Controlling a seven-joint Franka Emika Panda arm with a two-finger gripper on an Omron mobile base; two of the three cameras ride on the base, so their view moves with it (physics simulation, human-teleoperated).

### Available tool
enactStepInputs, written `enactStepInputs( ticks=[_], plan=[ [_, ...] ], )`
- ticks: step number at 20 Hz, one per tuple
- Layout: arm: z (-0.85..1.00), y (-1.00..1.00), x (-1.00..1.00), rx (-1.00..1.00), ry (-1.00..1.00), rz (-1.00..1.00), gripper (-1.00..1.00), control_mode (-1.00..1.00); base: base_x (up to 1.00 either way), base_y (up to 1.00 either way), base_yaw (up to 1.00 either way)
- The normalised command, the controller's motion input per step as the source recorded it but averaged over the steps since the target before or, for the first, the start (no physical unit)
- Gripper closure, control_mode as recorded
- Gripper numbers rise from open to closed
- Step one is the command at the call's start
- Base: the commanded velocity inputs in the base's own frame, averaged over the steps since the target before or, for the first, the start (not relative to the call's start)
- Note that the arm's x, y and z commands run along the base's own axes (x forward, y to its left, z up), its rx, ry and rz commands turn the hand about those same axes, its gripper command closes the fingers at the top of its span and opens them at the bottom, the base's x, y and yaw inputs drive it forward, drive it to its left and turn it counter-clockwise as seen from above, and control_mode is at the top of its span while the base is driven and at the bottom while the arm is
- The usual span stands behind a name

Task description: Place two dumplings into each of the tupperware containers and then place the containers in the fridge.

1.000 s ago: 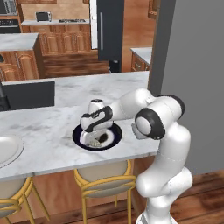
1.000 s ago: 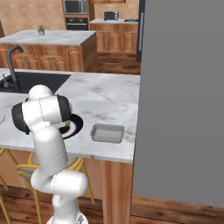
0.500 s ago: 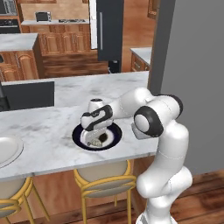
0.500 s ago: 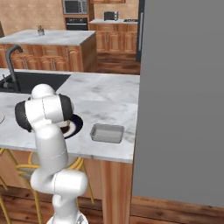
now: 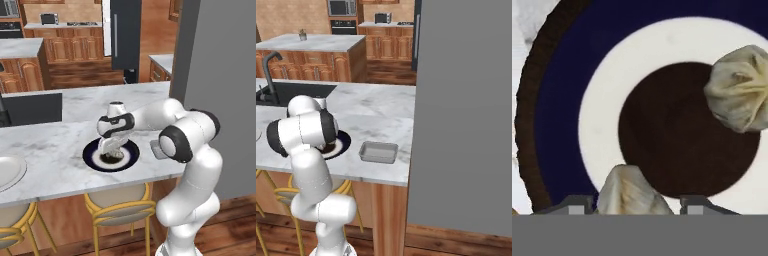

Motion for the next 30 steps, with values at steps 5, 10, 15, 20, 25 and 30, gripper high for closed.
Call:
enactStepInputs(
  ticks=[5,10,15,20,25,30],
  plan=[
    [0.0,-0.96,0.42,0.0,0.03,-0.23,1.0,-1.0,0.0,0.0,0.0],
    [0.09,-0.93,0.68,0.0,0.06,-0.19,1.0,-1.0,0.0,0.0,0.0],
    [0.03,-1.0,0.54,0.0,0.13,-0.17,1.0,-1.0,0.0,0.0,0.0],
    [-0.02,-1.0,0.15,0.0,0.09,-0.02,1.0,-1.0,0.0,0.0,0.0],
    [-0.15,-0.83,-0.16,0.0,0.02,0.03,1.0,-1.0,0.0,0.0,0.0],
    [-0.3,0.0,-0.49,0.0,-0.03,0.11,1.0,-1.0,0.0,0.0,0.0]
  ],
)
